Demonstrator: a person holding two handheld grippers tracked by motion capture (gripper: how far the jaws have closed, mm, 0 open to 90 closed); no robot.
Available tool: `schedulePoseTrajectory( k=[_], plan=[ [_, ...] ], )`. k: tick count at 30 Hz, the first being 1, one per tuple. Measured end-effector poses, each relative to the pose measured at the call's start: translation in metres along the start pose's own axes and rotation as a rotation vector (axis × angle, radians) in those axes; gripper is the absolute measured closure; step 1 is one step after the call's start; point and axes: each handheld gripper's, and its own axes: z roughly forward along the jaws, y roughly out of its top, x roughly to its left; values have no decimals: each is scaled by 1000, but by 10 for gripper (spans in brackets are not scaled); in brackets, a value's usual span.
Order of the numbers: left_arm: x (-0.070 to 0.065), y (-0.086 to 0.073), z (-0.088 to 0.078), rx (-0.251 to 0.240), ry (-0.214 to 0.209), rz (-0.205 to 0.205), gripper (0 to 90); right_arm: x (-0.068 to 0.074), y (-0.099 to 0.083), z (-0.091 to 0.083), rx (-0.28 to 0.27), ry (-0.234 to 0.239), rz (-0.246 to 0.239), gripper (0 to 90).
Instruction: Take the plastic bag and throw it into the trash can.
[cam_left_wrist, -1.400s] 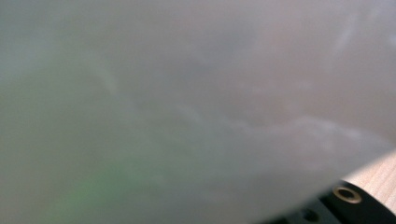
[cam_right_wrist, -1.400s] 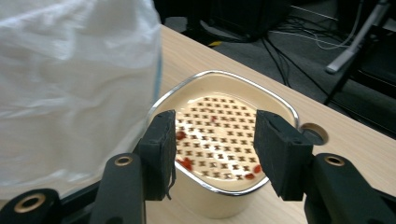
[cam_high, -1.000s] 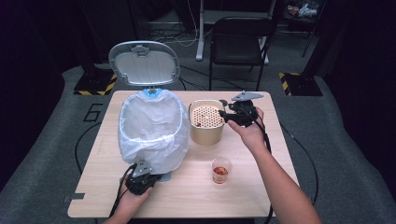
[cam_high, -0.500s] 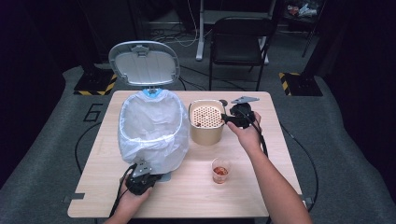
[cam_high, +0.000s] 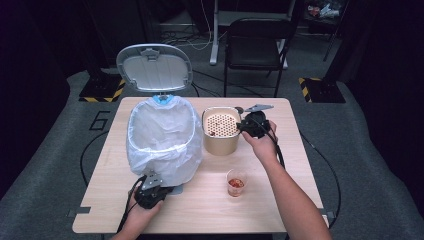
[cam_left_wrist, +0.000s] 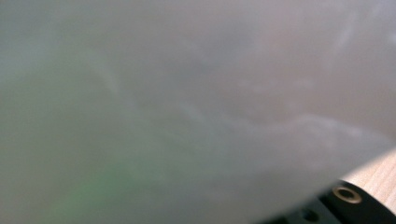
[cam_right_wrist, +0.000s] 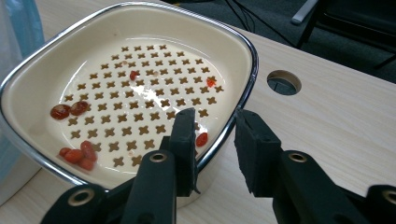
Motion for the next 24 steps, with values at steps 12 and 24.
schedulePoseTrajectory(
  k=[12,24],
  plan=[
    [0,0,0,1,1,1,900,-3,-6,-8,12,21,-16,735],
    [-1,0,0,1,8,-21,900,8,-28,-32,-10,72,-36,736]
  ],
)
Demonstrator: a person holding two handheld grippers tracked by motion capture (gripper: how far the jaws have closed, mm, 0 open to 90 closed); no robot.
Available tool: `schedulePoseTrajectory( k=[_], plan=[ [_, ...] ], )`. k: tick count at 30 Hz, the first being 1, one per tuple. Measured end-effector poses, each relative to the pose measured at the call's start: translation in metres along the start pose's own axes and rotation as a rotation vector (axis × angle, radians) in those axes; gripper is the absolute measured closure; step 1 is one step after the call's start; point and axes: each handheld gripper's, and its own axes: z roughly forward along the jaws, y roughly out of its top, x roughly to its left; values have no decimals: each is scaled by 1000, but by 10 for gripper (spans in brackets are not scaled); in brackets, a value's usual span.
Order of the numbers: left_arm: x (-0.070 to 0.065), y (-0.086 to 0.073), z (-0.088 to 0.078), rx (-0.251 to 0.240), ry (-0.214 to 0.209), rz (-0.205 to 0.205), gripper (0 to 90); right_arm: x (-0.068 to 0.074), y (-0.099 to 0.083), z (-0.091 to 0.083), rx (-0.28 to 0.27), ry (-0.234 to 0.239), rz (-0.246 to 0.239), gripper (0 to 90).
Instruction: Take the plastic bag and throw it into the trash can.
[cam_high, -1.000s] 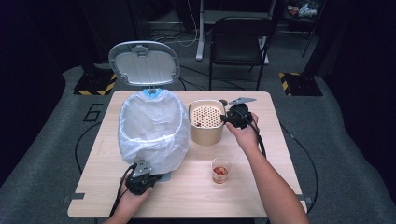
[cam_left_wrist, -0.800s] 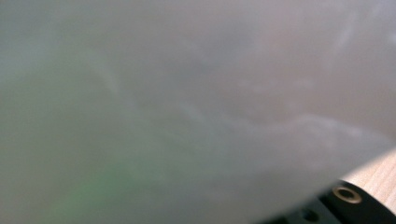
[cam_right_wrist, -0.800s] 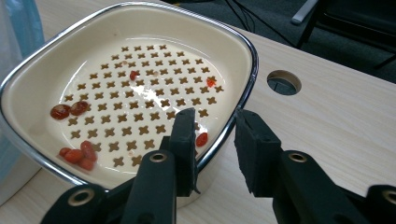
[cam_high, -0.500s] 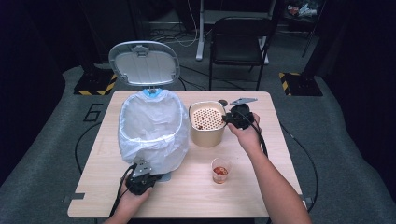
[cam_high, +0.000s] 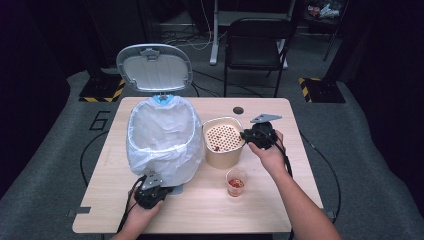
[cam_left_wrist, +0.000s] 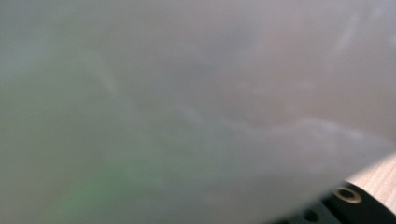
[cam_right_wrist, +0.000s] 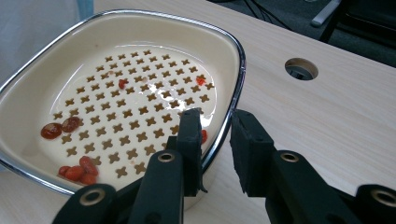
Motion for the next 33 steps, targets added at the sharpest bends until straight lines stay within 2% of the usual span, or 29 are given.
schedulePoseTrajectory(
  k=[1,3,4,9,10,11,12,13,14,16,21,22,23,24,25,27,28,30,31,33],
  plan=[
    [1,0,0,0,-5,17,900,2,-1,-2,0,1,-5,736],
    [1,0,0,-1,-7,22,900,5,-4,-6,-1,2,-21,736],
    [-1,0,0,0,1,-10,900,7,-6,-7,-3,5,-25,736],
    [1,0,0,0,-5,16,900,14,-12,-16,0,27,-37,737],
    [-2,0,0,-4,-4,-24,900,15,-14,-17,-1,30,-39,737],
    [1,0,0,0,-6,21,900,16,-15,-19,-1,35,-44,736],
    [-2,0,0,-8,-6,-24,900,17,-16,-20,-3,41,-52,736],
    [-2,-1,0,-6,0,-31,900,18,-17,-22,-4,46,-55,737],
    [0,0,0,0,0,-1,900,19,-19,-23,-2,49,-51,737],
    [2,1,0,0,-6,28,900,21,-20,-25,-6,55,-55,737],
    [0,0,0,0,1,-3,900,22,-22,-27,-4,67,-55,728],
    [0,0,0,0,0,-2,900,22,-22,-27,-3,69,-53,716],
    [0,0,0,0,1,-4,900,22,-22,-28,-8,73,-51,662],
    [1,0,0,0,-4,12,900,21,-22,-28,-20,73,-53,592],
    [0,0,0,0,0,-3,900,22,-23,-31,-33,71,-40,554],
    [0,0,0,0,1,-4,900,22,-25,-38,-61,82,-23,507],
    [2,1,0,0,-6,33,900,22,-26,-41,-74,89,-24,487],
    [1,0,0,0,-6,19,900,22,-32,-49,-87,93,-12,449],
    [3,1,0,0,-5,52,900,22,-35,-52,-88,97,-15,436],
    [4,1,0,0,-3,60,900,23,-41,-58,-97,104,-1,416]
  ],
)
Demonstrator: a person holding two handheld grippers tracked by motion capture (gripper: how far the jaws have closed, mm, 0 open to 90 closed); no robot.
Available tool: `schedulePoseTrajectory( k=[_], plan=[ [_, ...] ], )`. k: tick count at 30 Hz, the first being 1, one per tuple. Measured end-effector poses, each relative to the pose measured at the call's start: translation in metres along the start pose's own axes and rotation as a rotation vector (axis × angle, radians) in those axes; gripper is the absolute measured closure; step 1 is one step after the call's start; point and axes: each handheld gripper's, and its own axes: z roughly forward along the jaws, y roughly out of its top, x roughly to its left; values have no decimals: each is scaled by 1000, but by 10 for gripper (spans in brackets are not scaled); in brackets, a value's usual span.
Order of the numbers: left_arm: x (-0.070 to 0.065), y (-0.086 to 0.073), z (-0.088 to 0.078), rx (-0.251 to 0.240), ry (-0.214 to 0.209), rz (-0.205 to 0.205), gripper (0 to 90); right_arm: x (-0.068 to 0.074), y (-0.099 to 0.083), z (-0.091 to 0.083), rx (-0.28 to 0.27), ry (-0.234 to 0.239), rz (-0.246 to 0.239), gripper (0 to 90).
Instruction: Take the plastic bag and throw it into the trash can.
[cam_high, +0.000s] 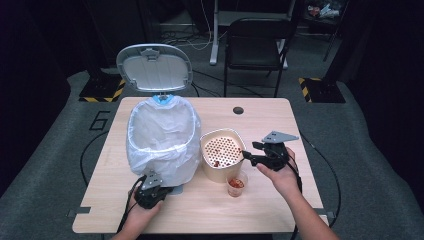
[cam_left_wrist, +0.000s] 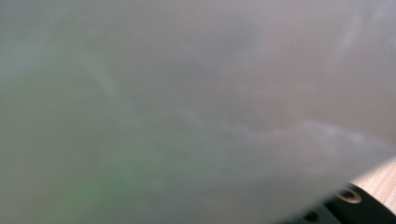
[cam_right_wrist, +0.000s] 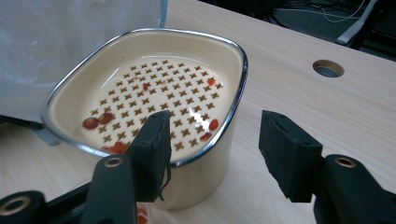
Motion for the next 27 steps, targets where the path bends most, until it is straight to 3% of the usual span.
schedulePoseTrajectory(
  k=[5,6,7,9,11,13,19,27],
  plan=[
    [0,0,0,0,0,4,900,5,-12,-10,-5,9,1,359],
    [0,0,0,0,-2,-3,900,6,-15,-12,-5,12,-1,350],
    [-2,-1,0,0,-5,-39,900,7,-17,-13,-6,13,-2,342],
    [-1,-1,0,-1,-6,-24,900,11,-23,-15,-10,14,-10,324],
    [-2,-1,0,-1,-7,-36,900,15,-29,-16,-14,19,-20,310],
    [1,0,0,-1,-3,6,900,18,-35,-16,-21,30,-26,283],
    [1,0,0,-1,-3,5,900,28,-52,-9,-7,74,-40,164],
    [0,0,0,0,-1,3,900,44,-62,3,19,133,-54,127]
  ],
)
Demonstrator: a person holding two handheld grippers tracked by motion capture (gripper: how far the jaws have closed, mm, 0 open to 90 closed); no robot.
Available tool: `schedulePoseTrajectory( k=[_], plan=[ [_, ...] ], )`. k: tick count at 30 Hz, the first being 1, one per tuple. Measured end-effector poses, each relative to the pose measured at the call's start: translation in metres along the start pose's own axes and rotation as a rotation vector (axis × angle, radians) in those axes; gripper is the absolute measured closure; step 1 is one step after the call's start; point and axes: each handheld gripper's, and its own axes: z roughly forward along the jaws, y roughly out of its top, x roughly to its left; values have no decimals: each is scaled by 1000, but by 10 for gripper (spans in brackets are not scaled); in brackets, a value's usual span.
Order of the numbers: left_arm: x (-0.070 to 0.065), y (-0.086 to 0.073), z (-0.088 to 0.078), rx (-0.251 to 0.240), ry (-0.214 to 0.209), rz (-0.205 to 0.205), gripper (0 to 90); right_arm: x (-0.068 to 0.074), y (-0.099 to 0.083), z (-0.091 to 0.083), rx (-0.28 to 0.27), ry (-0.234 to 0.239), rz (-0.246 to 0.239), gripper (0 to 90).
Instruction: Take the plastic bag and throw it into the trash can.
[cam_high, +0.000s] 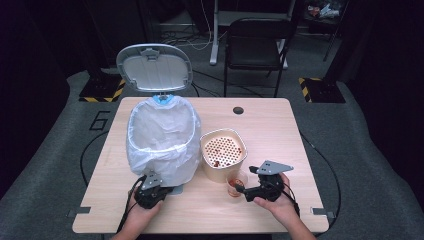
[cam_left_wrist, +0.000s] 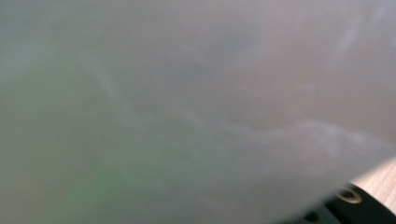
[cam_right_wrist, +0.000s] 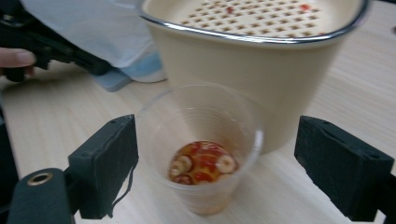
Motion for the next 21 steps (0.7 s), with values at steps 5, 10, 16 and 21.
schedulePoseTrajectory(
  k=[5,10,16,21],
  plan=[
    [0,0,0,0,0,0,900,8,0,11,27,8,-36,122],
    [0,0,0,0,0,-1,900,8,-3,25,50,2,-46,151],
    [0,0,0,0,0,2,900,8,-8,29,51,-15,-50,214],
    [0,0,0,-1,0,0,900,4,-10,21,59,-44,-46,222]
  ],
)
